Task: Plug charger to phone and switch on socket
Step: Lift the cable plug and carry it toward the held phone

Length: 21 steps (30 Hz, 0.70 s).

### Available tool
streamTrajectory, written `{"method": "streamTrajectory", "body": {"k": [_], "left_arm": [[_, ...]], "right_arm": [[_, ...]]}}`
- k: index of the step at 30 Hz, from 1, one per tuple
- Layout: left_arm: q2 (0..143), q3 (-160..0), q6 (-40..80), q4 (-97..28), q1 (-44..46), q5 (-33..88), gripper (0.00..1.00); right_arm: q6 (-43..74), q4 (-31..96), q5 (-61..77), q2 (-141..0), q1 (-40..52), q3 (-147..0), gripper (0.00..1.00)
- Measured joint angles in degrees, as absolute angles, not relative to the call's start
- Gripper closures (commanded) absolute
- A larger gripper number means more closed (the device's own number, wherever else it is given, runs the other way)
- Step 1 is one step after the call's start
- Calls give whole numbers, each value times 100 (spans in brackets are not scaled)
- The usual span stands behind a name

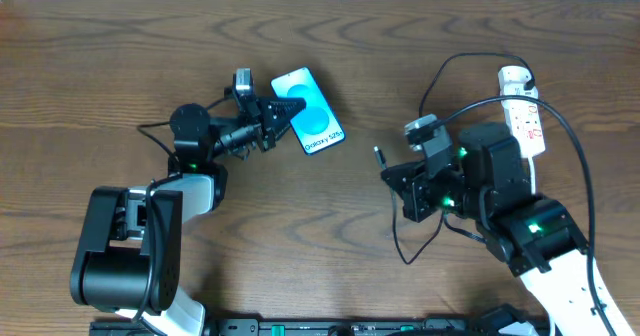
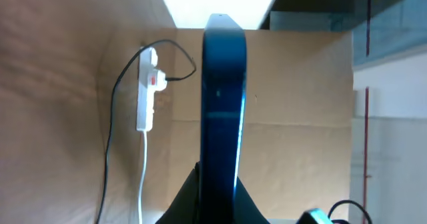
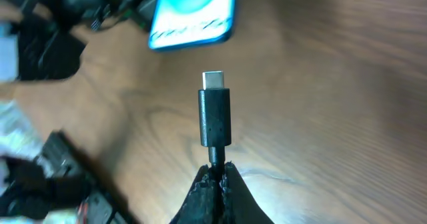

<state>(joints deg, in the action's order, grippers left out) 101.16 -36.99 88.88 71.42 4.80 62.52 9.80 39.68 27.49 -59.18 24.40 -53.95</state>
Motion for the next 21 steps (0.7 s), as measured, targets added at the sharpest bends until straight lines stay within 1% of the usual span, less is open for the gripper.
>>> {"method": "streamTrajectory", "body": {"k": [3, 4, 6, 10, 15, 21], "left_arm": [[10116, -3861, 8691, 7153, 395, 6412, 93], [10116, -3872, 8648, 7214, 333, 6571, 93], [10116, -3872, 8615, 7227, 272, 6746, 93], [10116, -3872, 8549, 7229, 196, 7072, 93], [10116, -3872, 8545, 7229, 196, 7129, 93], [10116, -3872, 8543, 7229, 209, 7037, 93]], "right_arm": [[825, 3959, 2810, -6128, 2786, -5395, 99], [781, 3955, 2602, -6311, 3017, -5395, 99], [760, 3940, 2445, -6392, 3131, -5393, 99], [781, 3621, 1678, -6687, 3642, -5391, 99], [1127, 3295, 663, -6928, 4292, -5391, 99], [1643, 2906, 318, -7218, 4475, -5389, 99]]}}
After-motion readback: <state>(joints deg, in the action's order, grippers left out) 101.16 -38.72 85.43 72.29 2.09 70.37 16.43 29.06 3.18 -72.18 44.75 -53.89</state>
